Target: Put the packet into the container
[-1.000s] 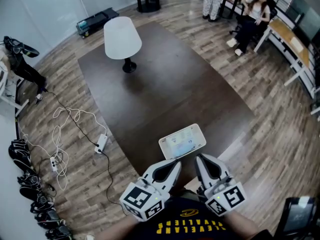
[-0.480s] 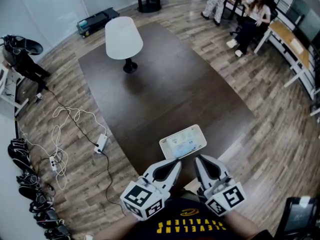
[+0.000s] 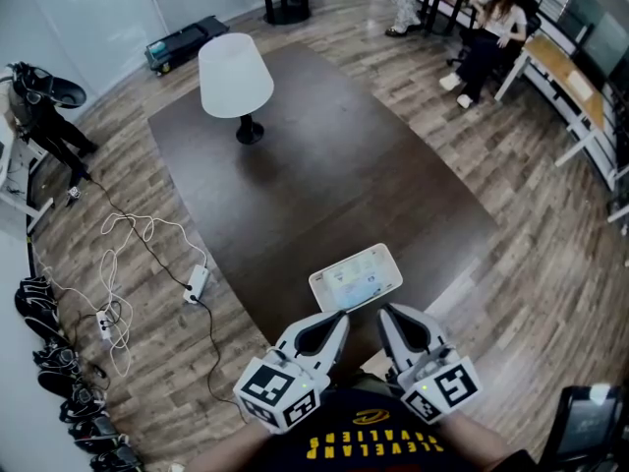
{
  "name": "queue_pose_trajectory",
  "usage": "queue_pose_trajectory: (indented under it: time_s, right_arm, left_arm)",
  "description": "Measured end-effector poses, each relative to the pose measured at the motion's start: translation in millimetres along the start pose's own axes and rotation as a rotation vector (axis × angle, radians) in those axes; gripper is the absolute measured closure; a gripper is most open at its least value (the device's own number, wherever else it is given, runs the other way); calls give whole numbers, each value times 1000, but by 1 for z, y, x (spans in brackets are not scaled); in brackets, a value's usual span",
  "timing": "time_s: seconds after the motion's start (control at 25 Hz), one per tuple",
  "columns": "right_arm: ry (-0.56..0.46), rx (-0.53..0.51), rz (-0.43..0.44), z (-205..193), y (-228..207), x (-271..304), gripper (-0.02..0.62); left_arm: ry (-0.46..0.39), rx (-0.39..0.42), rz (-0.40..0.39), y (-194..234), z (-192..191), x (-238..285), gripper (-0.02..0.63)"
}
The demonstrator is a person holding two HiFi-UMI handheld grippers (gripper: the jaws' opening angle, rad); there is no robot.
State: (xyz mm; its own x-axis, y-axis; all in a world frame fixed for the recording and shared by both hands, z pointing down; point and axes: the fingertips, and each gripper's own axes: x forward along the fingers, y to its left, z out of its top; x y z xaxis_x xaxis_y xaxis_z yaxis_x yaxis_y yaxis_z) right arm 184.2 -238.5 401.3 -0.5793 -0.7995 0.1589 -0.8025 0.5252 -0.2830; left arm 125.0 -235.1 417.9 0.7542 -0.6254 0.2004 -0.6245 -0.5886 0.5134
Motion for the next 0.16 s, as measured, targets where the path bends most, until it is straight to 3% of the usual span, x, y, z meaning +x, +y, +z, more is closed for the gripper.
queue_pose_trajectory:
  time_s: [0.16]
  right_arm:
    - [-1, 1, -5, -1, 0, -1, 584]
  left_arm:
    - [6, -2, 1, 1, -2, 0, 606]
